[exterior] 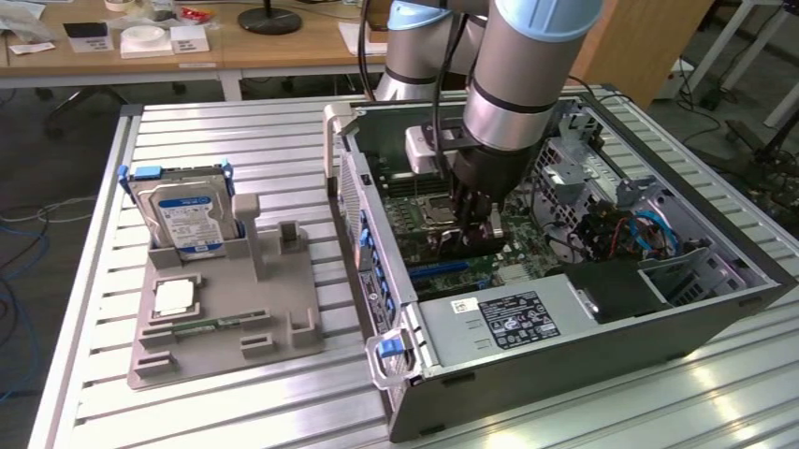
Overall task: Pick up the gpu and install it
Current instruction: 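Insert the gpu into the slot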
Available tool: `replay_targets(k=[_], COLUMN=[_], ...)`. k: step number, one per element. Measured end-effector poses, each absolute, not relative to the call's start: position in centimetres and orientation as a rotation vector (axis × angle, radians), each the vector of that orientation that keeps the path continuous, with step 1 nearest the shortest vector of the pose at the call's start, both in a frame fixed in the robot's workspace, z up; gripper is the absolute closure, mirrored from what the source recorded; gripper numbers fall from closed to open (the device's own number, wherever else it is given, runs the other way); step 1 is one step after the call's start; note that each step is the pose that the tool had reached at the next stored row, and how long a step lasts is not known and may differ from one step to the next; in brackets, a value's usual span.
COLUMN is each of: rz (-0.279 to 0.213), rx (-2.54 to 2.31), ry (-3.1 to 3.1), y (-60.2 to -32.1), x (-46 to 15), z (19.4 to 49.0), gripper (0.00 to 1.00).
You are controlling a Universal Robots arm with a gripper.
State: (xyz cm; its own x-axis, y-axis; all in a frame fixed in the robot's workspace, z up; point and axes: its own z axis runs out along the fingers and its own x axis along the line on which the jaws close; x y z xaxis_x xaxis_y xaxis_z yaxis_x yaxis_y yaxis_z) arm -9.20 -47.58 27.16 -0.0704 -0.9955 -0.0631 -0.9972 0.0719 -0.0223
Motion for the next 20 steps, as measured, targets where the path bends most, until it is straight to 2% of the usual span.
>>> replay_targets(k=[20], rz=[0.041], rx=[-2.099], ry=[2.254], y=[-47.58], x=[-9.26], z=[26.92], gripper=[0.73])
